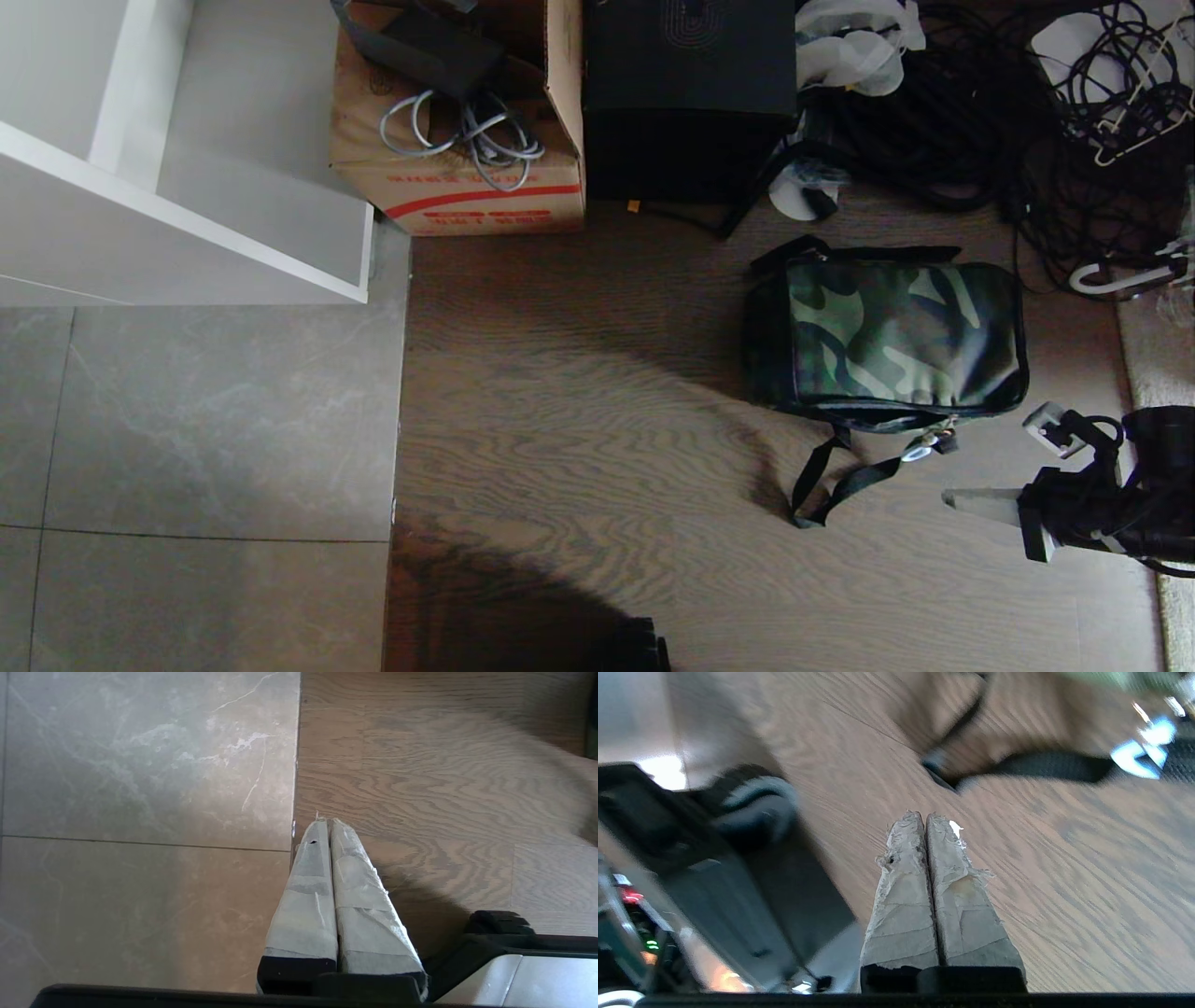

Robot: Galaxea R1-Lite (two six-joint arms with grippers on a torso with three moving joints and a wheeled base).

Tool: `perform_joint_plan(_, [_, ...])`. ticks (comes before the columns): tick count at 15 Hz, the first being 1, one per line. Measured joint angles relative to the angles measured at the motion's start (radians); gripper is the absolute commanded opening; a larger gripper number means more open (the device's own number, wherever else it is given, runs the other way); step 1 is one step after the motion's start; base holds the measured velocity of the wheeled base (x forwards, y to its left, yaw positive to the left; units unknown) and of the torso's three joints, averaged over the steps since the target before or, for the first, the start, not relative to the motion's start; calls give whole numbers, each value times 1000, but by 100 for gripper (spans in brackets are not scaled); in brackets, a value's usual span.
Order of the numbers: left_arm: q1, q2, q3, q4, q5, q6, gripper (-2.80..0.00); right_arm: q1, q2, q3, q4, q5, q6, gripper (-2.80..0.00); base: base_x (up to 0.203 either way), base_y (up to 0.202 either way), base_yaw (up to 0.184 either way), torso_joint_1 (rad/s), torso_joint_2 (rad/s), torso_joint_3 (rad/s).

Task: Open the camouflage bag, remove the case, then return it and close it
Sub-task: Open the top of the storage box

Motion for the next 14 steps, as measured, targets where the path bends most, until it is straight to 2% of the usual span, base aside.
perform_joint_plan(1, [0, 0, 0, 0, 0, 0, -280, -11, 19, -5, 0, 1, -6, 0, 0, 0, 0, 0, 0, 0])
perform_joint_plan(5, [0, 0, 0, -1, -1, 0, -280, -46, 73, -28, 2, -10, -68, 0, 0, 0, 0, 0, 0, 0])
perform_joint_plan(8, [0, 0, 0, -1, -1, 0, -280, -52, 92, -35, 3, -12, -74, 0, 0, 0, 0, 0, 0, 0])
perform_joint_plan(10, [0, 0, 0, 0, 0, 0, -280, -66, 106, -72, 1, -43, -93, 0, 0, 0, 0, 0, 0, 0])
perform_joint_plan(14, [0, 0, 0, 0, -1, -1, -280, -82, 149, -133, -125, -57, -96, 0, 0, 0, 0, 0, 0, 0])
